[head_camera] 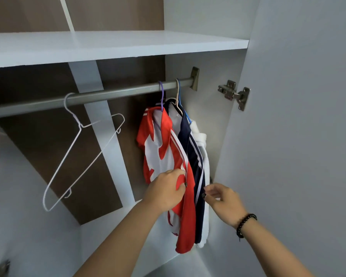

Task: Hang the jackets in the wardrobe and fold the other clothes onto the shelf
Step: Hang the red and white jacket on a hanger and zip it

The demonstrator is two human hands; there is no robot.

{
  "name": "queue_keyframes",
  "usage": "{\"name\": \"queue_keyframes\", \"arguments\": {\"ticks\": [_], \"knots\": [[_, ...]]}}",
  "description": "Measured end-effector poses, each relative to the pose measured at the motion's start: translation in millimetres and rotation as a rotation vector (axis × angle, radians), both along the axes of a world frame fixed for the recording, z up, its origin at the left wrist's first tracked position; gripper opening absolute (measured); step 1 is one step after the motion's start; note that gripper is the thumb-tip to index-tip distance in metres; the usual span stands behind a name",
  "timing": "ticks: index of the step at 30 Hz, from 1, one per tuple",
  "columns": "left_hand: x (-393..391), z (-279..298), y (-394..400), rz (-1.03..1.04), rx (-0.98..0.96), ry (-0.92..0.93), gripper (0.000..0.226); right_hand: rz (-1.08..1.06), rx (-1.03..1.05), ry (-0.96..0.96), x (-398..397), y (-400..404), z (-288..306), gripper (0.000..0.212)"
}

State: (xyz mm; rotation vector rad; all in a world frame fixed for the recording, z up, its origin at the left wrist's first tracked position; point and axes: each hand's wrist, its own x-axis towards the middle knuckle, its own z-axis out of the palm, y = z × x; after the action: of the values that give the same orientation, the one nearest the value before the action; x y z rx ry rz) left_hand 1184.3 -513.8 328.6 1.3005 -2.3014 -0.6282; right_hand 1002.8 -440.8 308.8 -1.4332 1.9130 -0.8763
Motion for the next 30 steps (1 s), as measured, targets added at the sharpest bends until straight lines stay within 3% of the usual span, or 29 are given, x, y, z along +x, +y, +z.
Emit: {"name": "queue_keyframes", "arguments": {"ticks": [7, 13, 30], "knots": [[52, 16, 66, -0.084, -0.007, -0.070, 0.038, 0.049, 0.081, 0.105, 38, 75, 16, 0.025], [73, 20, 133, -0.178, 0.046, -0.007, 0.037, -0.028, 0.053, 0.132, 65, 162, 23, 0.031], [-26, -11, 287, -0.434, 0.156, -0.087, 0.036, -0.368, 0.071, 0.105, -8, 379, -2, 0.025]]}}
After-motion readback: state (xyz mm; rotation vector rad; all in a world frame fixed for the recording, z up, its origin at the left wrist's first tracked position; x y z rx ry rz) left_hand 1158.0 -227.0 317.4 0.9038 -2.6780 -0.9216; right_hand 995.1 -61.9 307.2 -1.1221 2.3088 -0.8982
